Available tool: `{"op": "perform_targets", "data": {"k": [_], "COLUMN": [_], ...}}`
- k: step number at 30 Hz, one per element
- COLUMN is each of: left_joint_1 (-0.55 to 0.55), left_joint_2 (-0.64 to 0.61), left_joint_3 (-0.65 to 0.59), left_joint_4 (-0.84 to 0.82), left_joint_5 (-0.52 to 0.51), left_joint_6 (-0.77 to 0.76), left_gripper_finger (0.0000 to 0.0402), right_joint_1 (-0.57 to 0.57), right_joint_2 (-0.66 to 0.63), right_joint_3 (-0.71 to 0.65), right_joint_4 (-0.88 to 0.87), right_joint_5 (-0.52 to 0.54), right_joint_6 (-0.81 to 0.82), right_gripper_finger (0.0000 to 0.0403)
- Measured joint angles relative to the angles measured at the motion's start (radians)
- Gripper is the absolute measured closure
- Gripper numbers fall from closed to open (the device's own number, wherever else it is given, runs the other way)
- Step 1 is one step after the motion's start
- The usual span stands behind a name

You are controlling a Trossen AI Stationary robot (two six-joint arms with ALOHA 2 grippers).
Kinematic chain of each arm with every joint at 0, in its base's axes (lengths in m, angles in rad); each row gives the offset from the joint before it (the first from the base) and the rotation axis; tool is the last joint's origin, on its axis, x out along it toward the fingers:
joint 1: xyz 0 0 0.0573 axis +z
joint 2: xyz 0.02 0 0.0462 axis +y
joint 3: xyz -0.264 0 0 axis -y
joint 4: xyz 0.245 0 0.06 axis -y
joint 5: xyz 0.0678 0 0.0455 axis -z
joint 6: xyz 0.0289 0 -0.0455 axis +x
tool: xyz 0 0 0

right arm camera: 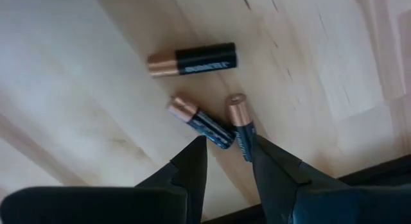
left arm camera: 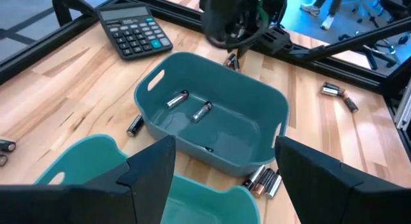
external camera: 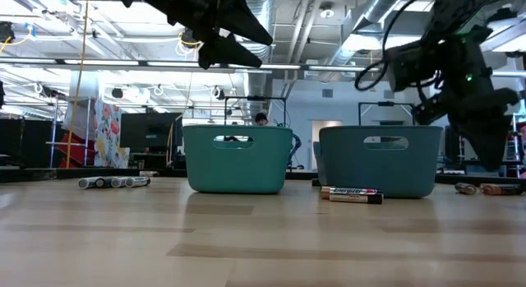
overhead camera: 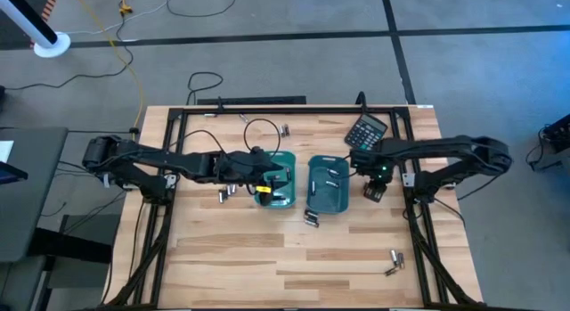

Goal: Sort batteries
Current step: Put the black battery into the green bin

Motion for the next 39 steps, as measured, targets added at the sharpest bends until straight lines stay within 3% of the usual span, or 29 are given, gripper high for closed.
{"op": "perform_targets", "data": {"k": [10,23,32,39], "left_joint_1": [0.000,0.000,0.000,0.000], "left_joint_2": [0.000,0.000,0.000,0.000], "left_joint_3": [0.000,0.000,0.000,0.000], "left_joint_4": [-0.004,-0.045,-0.045,-0.045], "left_joint_5": [0.000,0.000,0.000,0.001], "left_joint_6": [0.003,-0.005,-0.007,-0.022], "left_gripper_finger": [0.0141,0.0141,0.0140,0.0140], "right_joint_1": [-0.079,-0.070,-0.070,-0.071], "right_joint_2": [0.160,0.304,0.311,0.250], "right_joint_3": [0.000,0.004,0.008,0.060], "right_joint_4": [0.001,0.021,0.026,-0.020], "right_joint_5": [-0.003,-0.008,-0.013,-0.013], "right_joint_6": [-0.034,-0.051,-0.051,-0.036], "right_gripper_finger": [0.0276,0.0292,0.0375,0.0379]}}
